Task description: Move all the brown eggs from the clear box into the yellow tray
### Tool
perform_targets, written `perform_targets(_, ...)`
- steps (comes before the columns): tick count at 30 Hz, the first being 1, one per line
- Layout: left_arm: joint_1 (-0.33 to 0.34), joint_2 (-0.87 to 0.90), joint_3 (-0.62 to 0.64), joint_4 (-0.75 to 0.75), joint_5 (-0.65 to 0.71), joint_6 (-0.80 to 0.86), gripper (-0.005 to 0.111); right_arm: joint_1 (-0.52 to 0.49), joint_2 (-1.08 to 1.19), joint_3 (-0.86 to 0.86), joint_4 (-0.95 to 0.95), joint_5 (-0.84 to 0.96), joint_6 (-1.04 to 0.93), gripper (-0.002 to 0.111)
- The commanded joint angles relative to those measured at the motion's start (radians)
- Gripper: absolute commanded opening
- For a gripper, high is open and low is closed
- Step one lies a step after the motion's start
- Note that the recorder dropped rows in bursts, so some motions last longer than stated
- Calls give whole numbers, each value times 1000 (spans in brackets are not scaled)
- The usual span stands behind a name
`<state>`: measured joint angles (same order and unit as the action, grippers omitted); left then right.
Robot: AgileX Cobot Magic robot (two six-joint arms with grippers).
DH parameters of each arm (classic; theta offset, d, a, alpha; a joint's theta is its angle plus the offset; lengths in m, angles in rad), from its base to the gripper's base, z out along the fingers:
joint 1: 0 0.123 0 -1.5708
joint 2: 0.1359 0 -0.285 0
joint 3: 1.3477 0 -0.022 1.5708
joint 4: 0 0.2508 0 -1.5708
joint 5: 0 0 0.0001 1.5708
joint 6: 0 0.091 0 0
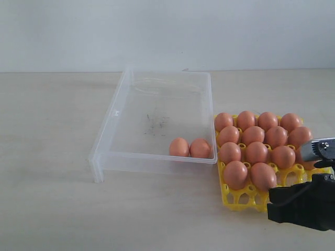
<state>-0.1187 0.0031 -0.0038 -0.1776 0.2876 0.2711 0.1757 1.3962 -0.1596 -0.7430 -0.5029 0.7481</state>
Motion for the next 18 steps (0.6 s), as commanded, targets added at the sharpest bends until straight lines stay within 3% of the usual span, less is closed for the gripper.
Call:
perform_targets(1,-6,-3,4,2,-2,0,4,-4,-46,-3,-46,-101,12,0)
perform_targets(8,-6,-3,4,2,-2,0,4,-4,-10,-55,-10,-29,28,0)
perform_targets(13,-6,-3,4,2,-2,0,4,-4,159,-68,-26,-29,20,0)
perform_targets(18,-6,-3,4,2,-2,0,4,-4,151,-73,-265,-124,146,0)
